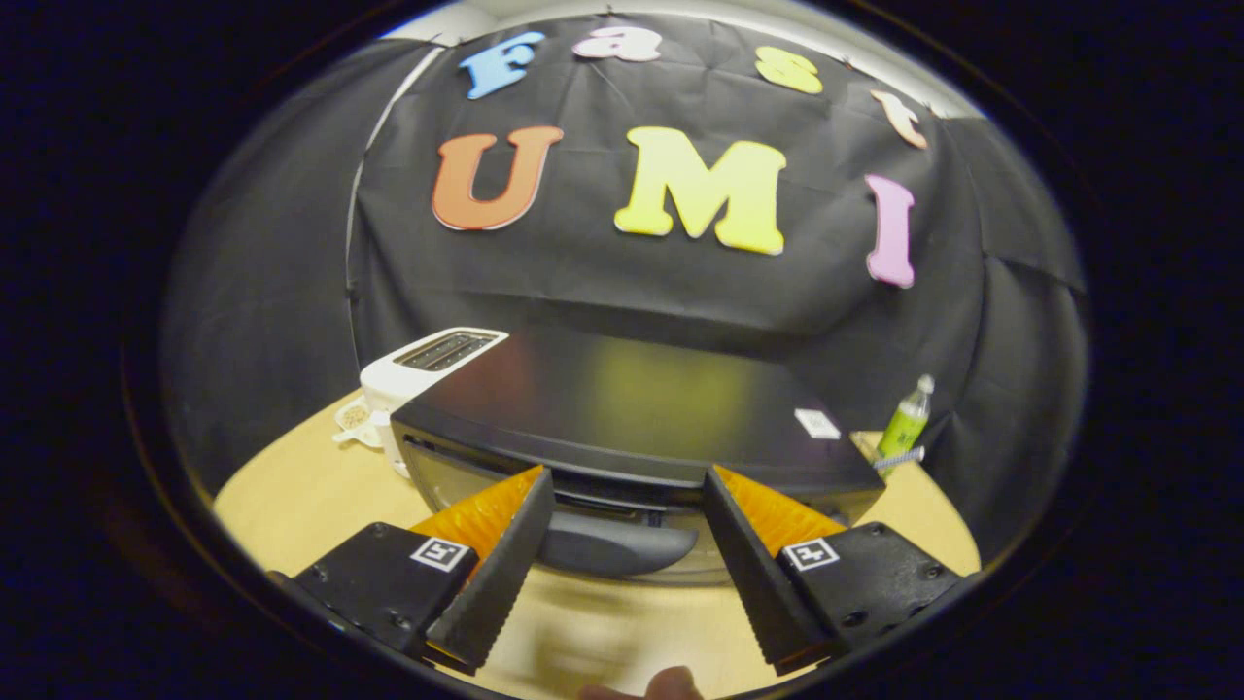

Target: Open the toaster oven, put the food inside, and close the toaster oven door.

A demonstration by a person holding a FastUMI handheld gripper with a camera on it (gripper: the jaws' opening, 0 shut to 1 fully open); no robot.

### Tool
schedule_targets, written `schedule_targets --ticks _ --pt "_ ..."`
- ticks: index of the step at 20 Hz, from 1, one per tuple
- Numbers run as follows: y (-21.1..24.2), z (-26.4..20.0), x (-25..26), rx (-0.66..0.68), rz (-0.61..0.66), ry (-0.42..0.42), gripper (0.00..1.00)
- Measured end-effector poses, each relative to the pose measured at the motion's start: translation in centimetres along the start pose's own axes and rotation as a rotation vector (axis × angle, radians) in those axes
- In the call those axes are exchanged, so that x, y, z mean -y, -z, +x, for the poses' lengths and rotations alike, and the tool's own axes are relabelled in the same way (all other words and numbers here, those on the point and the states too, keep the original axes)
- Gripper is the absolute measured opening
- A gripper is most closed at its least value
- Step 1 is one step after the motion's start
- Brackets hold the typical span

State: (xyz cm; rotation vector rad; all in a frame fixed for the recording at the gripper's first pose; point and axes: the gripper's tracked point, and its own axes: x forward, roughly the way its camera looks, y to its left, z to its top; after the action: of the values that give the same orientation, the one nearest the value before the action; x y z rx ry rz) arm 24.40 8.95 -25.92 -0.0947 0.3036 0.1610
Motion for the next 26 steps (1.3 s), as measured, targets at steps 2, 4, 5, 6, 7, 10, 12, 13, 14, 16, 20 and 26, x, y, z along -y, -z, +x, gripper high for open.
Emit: schedule_targets --ticks 2,4,5,6,7,10,12,13,14,16,20,26 --pt "0.3 -0.9 0.2 -0.008 -0.033 0.006 1.0" --pt "1.4 -1.9 -0.2 -0.028 -0.036 0.001 1.0" --pt "2.0 -2.4 -0.1 -0.043 -0.046 -0.007 1.0" --pt "2.8 -3.1 -0.2 -0.055 -0.053 -0.016 1.0" --pt "4.0 -4.1 -0.2 -0.071 -0.055 -0.03 1.0" --pt "8.7 -5.8 -0.4 -0.174 -0.028 -0.072 1.0" --pt "11.8 -6.3 -0.2 -0.266 0.013 -0.103 1.0" --pt "12.6 -6.7 -0.2 -0.277 0.024 -0.108 1.0" --pt "12.3 -6.9 0.0 -0.268 0.016 -0.107 1.0" --pt "11.5 -7.3 0.0 -0.254 0.003 -0.119 1.0" --pt "8.2 -9.5 0.4 -0.208 0.004 -0.161 1.0" --pt "3.7 -15.1 1.4 -0.172 0.044 -0.23 1.0"
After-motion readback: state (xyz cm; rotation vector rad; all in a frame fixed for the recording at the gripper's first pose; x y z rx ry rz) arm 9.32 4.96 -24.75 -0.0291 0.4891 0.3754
